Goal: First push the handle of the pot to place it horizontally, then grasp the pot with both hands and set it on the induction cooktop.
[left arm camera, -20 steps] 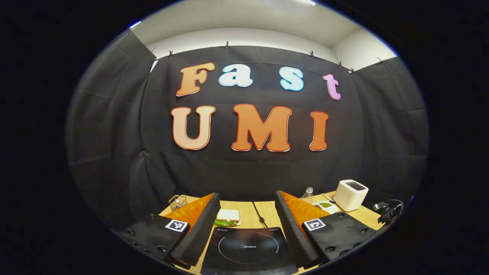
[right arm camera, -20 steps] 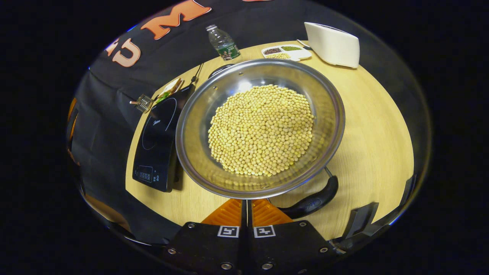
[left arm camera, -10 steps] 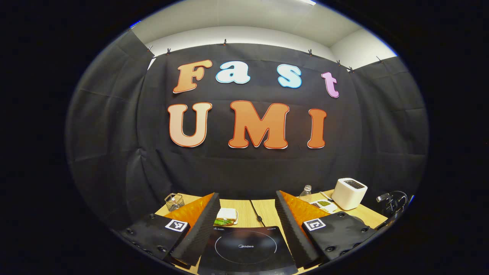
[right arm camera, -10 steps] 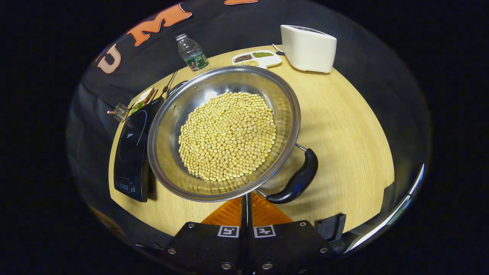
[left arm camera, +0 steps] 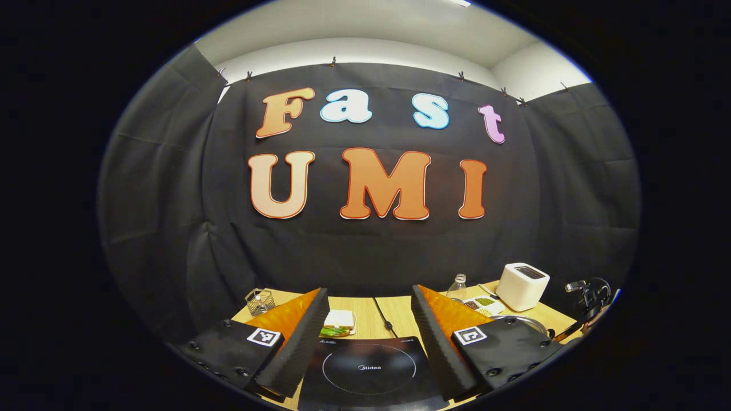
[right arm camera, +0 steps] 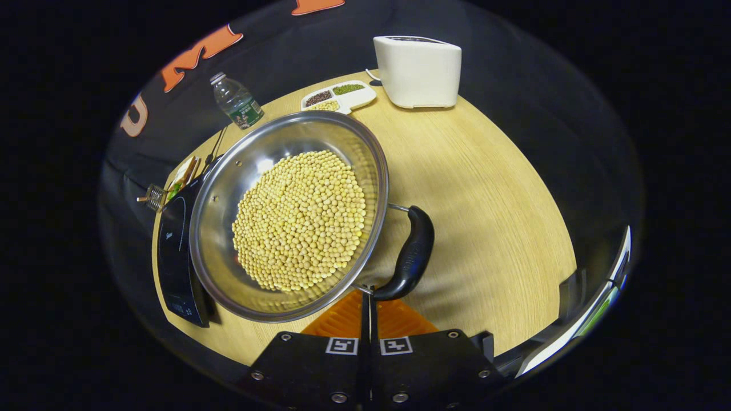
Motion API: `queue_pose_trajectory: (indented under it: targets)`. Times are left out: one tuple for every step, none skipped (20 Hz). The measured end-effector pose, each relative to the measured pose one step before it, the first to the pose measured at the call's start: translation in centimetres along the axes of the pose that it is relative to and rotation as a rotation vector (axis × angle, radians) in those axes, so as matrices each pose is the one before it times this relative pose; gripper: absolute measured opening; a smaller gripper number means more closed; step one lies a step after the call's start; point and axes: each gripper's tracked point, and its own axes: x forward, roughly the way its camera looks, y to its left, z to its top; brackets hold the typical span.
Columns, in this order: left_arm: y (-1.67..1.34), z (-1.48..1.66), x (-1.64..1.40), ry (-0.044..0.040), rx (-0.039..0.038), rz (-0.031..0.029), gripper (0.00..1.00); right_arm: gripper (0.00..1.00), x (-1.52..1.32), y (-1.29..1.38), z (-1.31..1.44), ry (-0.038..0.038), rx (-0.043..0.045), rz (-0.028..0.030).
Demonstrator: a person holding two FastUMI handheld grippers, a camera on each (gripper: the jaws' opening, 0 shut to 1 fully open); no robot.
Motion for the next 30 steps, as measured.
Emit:
queue_pose_trajectory:
  targets:
    - [-0.085, -0.077, 0.174, 0.00346, 0.00167, -0.00116, 0.96, 0.00, 0.120, -0.173, 0.252, -0.00331, 0.00015, -0.00669]
    - [0.155, -0.028, 0.073, 0.00216, 0.00082, -0.00096, 0.96, 0.00, 0.161, -0.127, 0.299, -0.00214, -0.00118, -0.00596]
    - [-0.072, -0.095, 0.082, 0.00337, 0.00201, -0.00068, 0.96, 0.00, 0.081, -0.135, 0.176, -0.00155, -0.00252, -0.00672]
    - [-0.128, -0.019, 0.164, 0.00211, 0.00155, -0.00085, 0.96, 0.00, 0.081, -0.148, 0.245, -0.00158, -0.00387, -0.00581]
    - [-0.173, 0.010, 0.134, 0.00386, 0.00469, -0.00147, 0.96, 0.00, 0.063, -0.142, 0.221, 0.00027, -0.00328, -0.00563]
    - [-0.098, 0.076, 0.262, 0.00149, 0.00462, -0.00243, 0.93, 0.00, 0.076, -0.180, 0.252, 0.00050, 0.00114, -0.00501]
    - [-0.205, 0.122, -0.005, -0.00169, 0.00411, -0.00506, 0.95, 0.00, 0.066, -0.143, 0.174, 0.00126, 0.00249, -0.00167]
    - [-0.221, 0.054, 0.247, -0.00179, 0.00218, -0.00365, 0.96, 0.00, 0.112, -0.086, 0.225, 0.00106, 0.00755, 0.00133]
    - [-0.153, 0.119, 0.085, -0.00055, 0.00181, -0.00608, 0.93, 0.00, 0.115, -0.082, 0.228, 0.00107, 0.00896, 0.00234]
    - [-0.300, 0.086, 0.191, -0.00023, 0.00137, -0.00620, 0.93, 0.00, 0.155, -0.109, 0.351, -0.00056, 0.00721, -0.00052]
    - [-0.342, 0.041, 0.199, -0.00104, -0.00080, -0.00878, 0.92, 0.00, 0.307, -0.216, 0.261, -0.00128, 0.00522, -0.00379]
    - [-0.290, -0.118, 0.173, 0.00240, -0.00290, -0.00838, 0.92, 0.00, 0.211, -0.236, 0.314, -0.00220, 0.00421, -0.00429]
    - [-0.409, -0.188, 0.113, 0.00334, -0.00507, -0.00711, 0.92, 0.00, -0.112, -0.424, 0.294, -0.00306, 0.00153, -0.00450]
    - [-0.274, -0.042, 0.262, 0.00194, -0.00554, -0.00900, 0.96, 0.00, 0.102, -0.175, 0.338, -0.00330, 0.00215, -0.00360]
    - [-0.341, -0.147, 0.130, 0.00184, -0.00542, -0.00894, 0.96, 0.00, 0.026, -0.144, 0.230, -0.00212, 0.00375, -0.00305]
    - [-0.208, -0.250, 0.120, 0.00442, -0.00232, -0.00617, 0.96, 0.00, 0.128, -0.163, 0.328, -0.00277, 0.00317, -0.00318]
    - [-0.016, -0.205, 0.117, 0.00290, 0.00173, -0.00113, 0.97, 0.00, 0.294, -0.051, 0.295, -0.00362, -0.00526, -0.00377]
    - [0.010, -0.125, 0.082, 0.00285, 0.00824, 0.00074, 0.96, 0.00, 0.292, -0.104, 0.337, -0.00213, -0.00476, -0.00559]
    - [0.049, -0.004, 0.045, -0.00592, 0.00671, 0.00049, 0.96, 0.00, 0.340, -0.081, 0.258, 0.00076, 0.00235, -0.00118]
    - [0.037, -0.004, -0.103, -0.00482, 0.00635, 0.00135, 0.96, 0.00, 0.166, -0.098, 0.191, 0.00231, 0.00442, -0.00166]
    - [0.177, -0.061, 0.115, -0.00115, 0.00656, 0.00286, 0.94, 0.01, 0.003, -0.246, 0.221, -0.00054, 0.00380, -0.00023]
    - [0.119, -0.264, -0.067, -0.00063, 0.00401, 0.00271, 0.94, 0.00, 0.067, -0.035, 0.350, -0.00343, 0.00609, 0.00180]
    - [0.187, -0.118, -0.053, 0.00208, 0.00176, 0.00254, 0.94, 0.01, 0.026, -0.104, 0.191, -0.00272, 0.00563, -0.00045]
    - [0.227, -0.016, 0.168, 0.00143, -0.00077, 0.00363, 0.96, 0.01, 0.196, -0.035, 0.291, -0.00391, 0.00305, -0.00187]
    - [0.148, -0.135, 0.083, 0.00269, -0.00152, 0.00241, 0.96, 0.01, 0.218, 0.028, 0.302, -0.00378, -0.00095, -0.00259]
    - [0.114, -0.216, 0.115, 0.00268, -0.00417, 0.00126, 0.96, 0.00, 0.163, -0.008, 0.382, -0.00542, -0.00065, -0.00362]
    - [0.005, -0.283, 0.073, 0.00544, -0.00527, -0.00139, 0.96, 0.00, 0.212, 0.060, 0.419, -0.00444, 0.00198, -0.00299]
    - [0.092, -0.266, 0.035, 0.00546, -0.00607, -0.00128, 0.96, 0.00, 0.202, -0.147, 0.429, -0.00317, 0.00360, -0.00873]
    - [0.090, -0.247, 0.137, 0.00635, -0.00460, -0.00148, 0.96, 0.00, 0.288, -0.302, 0.494, -0.00558, 0.00610, -0.01362]
    - [0.031, -0.223, 0.204, 0.00431, -0.00557, 0.00073, 0.94, 0.00, 0.310, -0.095, 0.515, -0.00731, 0.00557, -0.00262]
